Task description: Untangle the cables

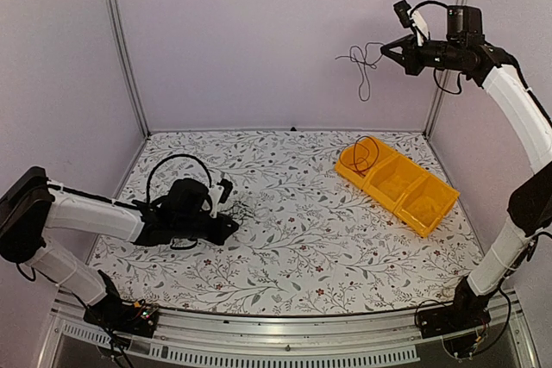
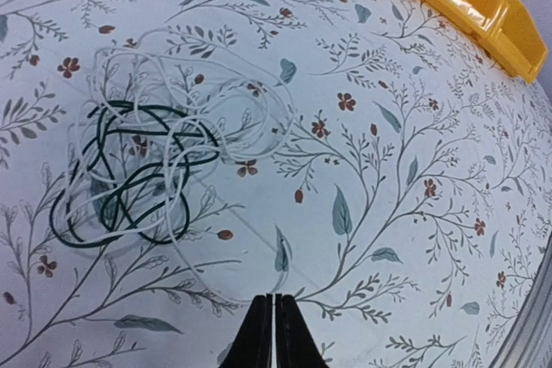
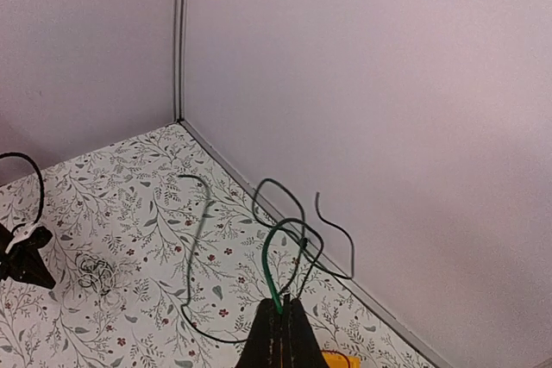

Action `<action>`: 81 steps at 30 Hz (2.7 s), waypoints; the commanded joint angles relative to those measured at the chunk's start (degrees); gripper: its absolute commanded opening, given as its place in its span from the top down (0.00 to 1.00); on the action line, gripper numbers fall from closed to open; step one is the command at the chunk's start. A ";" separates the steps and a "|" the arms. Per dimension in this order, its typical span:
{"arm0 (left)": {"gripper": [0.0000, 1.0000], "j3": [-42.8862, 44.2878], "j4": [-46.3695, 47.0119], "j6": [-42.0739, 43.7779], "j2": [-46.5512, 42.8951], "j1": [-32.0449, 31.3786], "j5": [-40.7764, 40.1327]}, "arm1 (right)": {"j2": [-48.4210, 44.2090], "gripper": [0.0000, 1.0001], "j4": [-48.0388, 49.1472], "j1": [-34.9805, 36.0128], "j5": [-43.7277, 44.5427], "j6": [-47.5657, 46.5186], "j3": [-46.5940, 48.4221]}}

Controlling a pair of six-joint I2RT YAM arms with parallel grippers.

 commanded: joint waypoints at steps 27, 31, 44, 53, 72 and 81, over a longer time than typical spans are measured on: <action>0.93 15.60 -6.78 0.05 8.40 4.53 -4.48 | -9.29 1.00 -9.18 -10.83 8.58 -8.85 -16.93; 0.92 16.39 -6.08 0.19 9.77 4.80 -3.88 | -10.07 1.00 -9.98 -12.61 8.78 -9.64 -17.56; 0.88 18.83 -7.15 0.76 12.40 5.95 -2.61 | -7.60 1.00 -7.12 -14.93 12.97 -12.35 -25.26; 0.87 17.20 -8.02 0.51 10.72 6.31 -3.53 | -1.57 1.00 -6.48 -14.93 11.81 -15.48 -31.16; 0.83 16.44 -12.79 -1.02 7.98 6.49 -4.93 | 21.08 1.00 -13.95 -11.91 13.05 -14.56 -24.65; 0.76 15.84 -16.37 -4.73 5.79 7.15 -7.69 | 21.21 0.90 -16.95 -10.71 15.08 -13.28 -21.28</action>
